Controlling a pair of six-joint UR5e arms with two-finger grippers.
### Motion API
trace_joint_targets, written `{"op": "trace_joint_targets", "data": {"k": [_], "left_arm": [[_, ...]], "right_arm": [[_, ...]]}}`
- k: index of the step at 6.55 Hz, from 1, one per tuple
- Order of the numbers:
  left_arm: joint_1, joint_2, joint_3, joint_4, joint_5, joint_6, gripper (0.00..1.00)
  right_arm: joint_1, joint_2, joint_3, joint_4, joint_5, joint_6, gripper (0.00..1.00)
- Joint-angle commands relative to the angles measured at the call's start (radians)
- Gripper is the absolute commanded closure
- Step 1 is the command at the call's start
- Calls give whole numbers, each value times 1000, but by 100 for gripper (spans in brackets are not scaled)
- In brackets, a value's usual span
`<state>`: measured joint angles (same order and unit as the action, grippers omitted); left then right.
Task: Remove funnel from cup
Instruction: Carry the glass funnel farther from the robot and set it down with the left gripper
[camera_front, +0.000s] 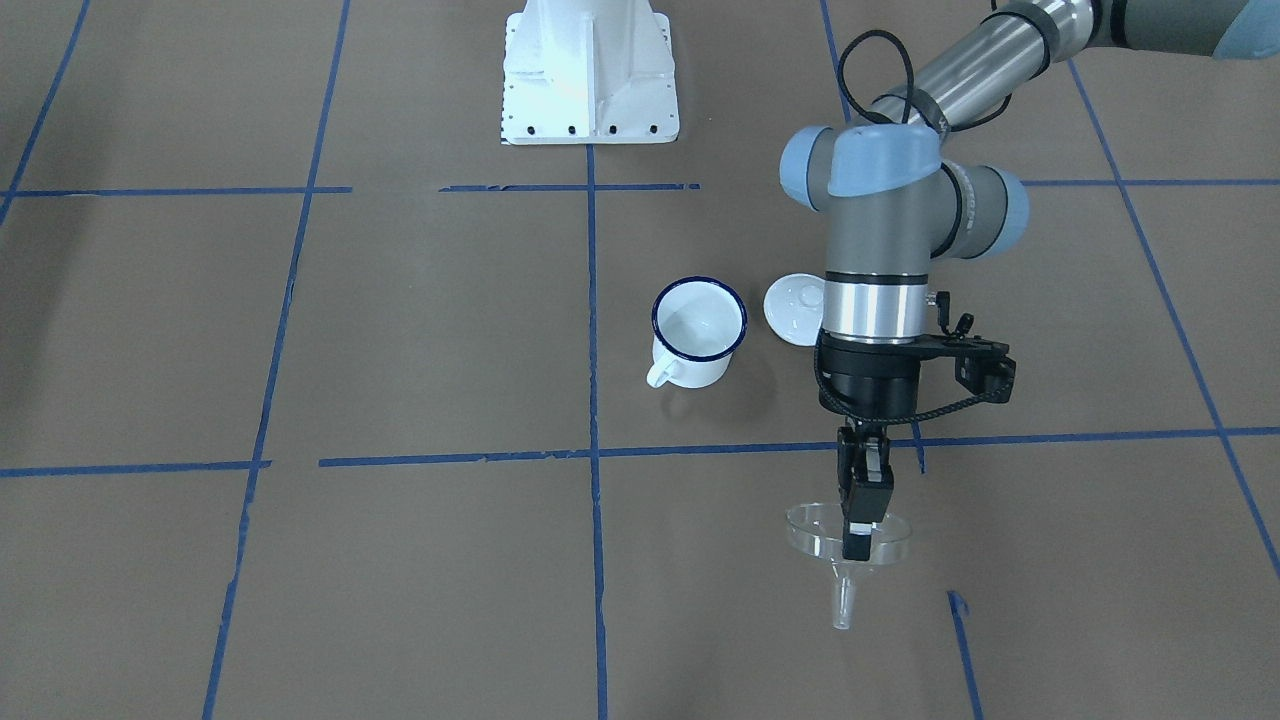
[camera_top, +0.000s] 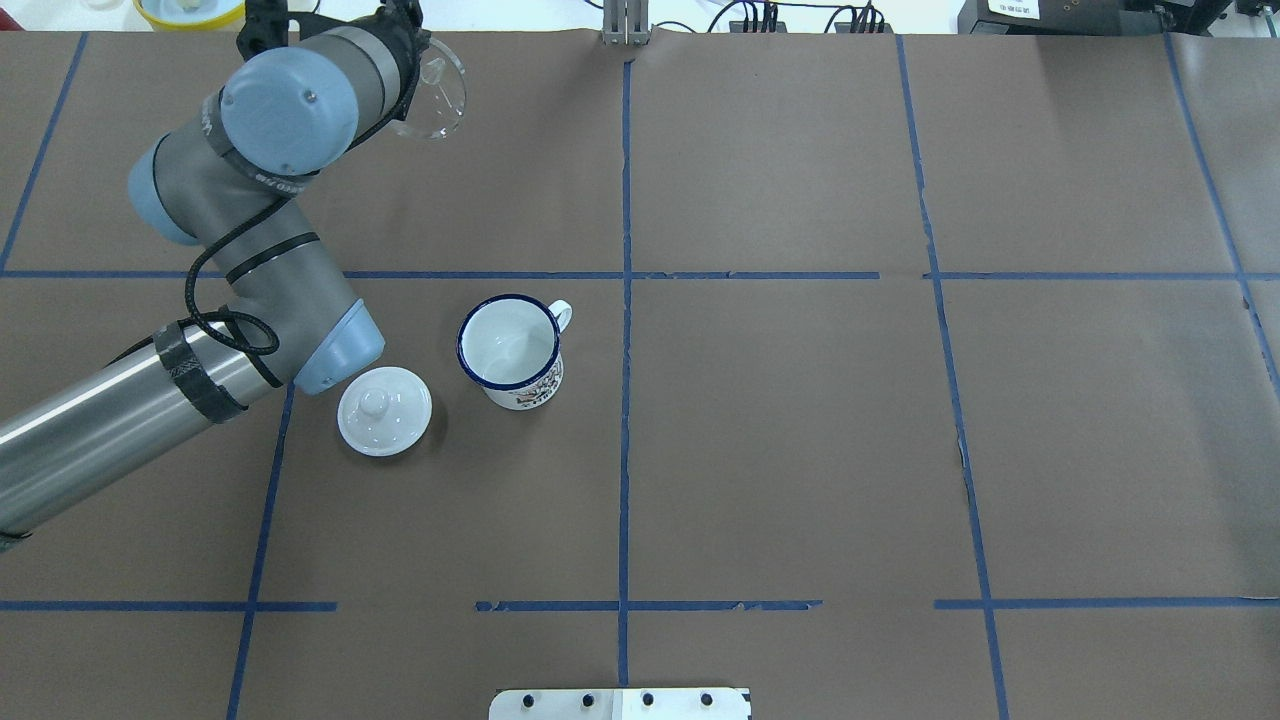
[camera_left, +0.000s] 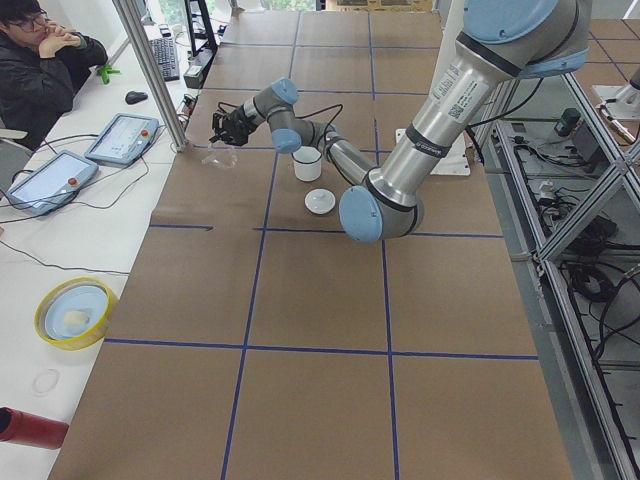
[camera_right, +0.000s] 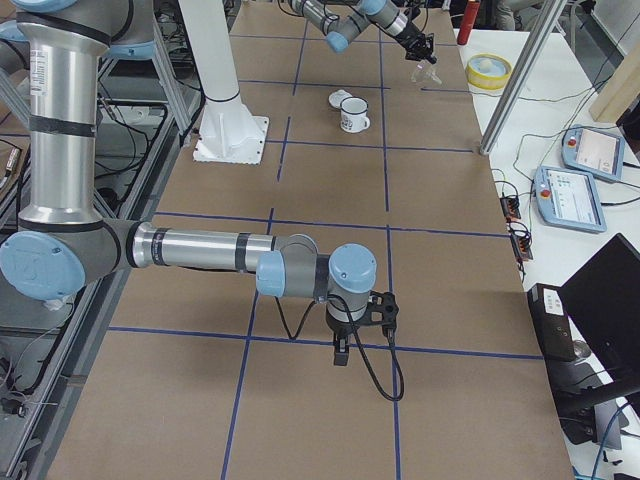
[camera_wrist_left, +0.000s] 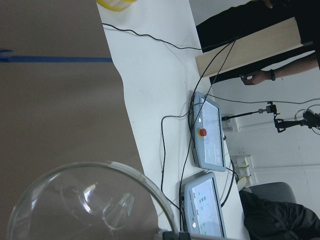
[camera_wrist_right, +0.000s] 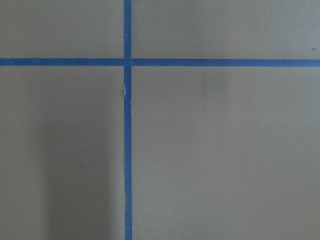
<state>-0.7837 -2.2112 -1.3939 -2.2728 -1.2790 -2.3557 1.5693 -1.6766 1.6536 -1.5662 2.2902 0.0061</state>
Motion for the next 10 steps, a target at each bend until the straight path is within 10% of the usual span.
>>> {"op": "trace_joint_targets", "data": {"k": [1,7,9,10], "left_arm": [[32,50,108,-152,65,-5,100],[72,50,162,-201,104,31,100],[73,50,162,-203,99,99,53],[73,50,161,-203,99,152,1]], "right_arm": [[0,0,0,0,0,0,0],[0,0,0,0,0,0,0],[0,0,0,0,0,0,0],[0,0,0,0,0,0,0]]}}
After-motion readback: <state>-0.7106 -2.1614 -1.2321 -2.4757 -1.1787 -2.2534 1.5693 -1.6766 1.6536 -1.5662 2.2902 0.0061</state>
